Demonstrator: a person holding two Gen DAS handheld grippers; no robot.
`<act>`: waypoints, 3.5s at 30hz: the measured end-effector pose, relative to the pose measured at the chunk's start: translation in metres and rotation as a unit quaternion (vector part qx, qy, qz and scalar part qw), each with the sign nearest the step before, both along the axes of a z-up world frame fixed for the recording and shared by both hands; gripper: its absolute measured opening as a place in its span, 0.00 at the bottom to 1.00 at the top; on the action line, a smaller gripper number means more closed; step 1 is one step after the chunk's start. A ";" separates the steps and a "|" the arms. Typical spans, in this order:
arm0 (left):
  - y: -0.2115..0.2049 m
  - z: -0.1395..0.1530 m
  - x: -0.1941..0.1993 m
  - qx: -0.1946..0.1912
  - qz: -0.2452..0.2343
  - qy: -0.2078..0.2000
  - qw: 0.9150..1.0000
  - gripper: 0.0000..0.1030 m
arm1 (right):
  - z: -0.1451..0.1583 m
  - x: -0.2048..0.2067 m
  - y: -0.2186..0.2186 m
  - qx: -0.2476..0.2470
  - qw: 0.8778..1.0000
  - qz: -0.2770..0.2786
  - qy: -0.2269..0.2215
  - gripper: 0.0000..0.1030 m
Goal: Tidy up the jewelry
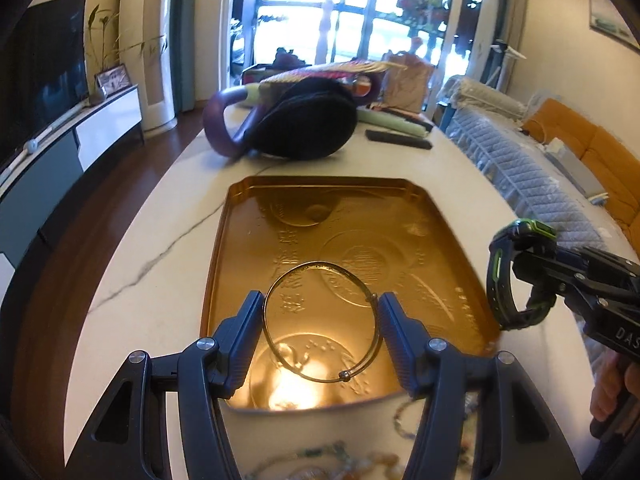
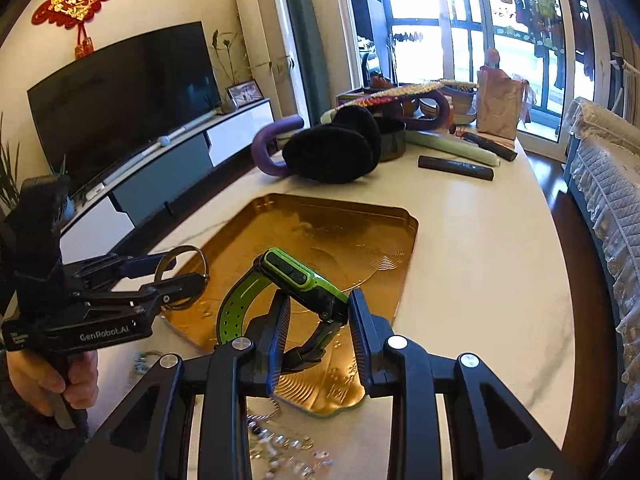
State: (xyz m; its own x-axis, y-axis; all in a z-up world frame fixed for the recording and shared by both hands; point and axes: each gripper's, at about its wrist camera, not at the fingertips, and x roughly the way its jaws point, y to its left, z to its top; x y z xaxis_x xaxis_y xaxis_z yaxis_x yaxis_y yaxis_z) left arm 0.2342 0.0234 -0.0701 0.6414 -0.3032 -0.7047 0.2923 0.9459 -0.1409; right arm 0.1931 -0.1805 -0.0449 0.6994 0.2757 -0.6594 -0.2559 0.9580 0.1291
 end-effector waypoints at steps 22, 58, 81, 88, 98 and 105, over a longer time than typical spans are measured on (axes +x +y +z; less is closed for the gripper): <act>0.002 -0.046 0.021 0.006 0.018 0.062 0.998 0.57 | -0.063 0.037 0.014 -0.018 0.998 0.019 0.058 0.27; 0.033 -0.017 -0.073 -0.008 0.030 0.013 0.999 0.92 | -0.015 -0.047 0.006 -0.004 0.999 0.037 -0.009 0.73; 0.025 -0.050 -0.091 0.031 -0.072 0.054 0.995 0.50 | -0.056 -0.066 0.000 0.073 0.988 0.057 0.120 0.41; 0.026 -0.051 -0.087 0.030 -0.079 0.055 0.995 0.29 | -0.062 -0.061 0.017 0.041 0.989 0.086 0.115 0.31; 0.035 -0.041 -0.089 0.006 -0.071 0.045 0.996 0.11 | -0.067 -0.059 0.031 0.012 0.989 0.092 0.117 0.18; 0.032 -0.037 -0.091 0.004 -0.077 0.038 0.996 0.07 | -0.059 -0.061 0.034 -0.014 0.991 0.096 0.095 0.09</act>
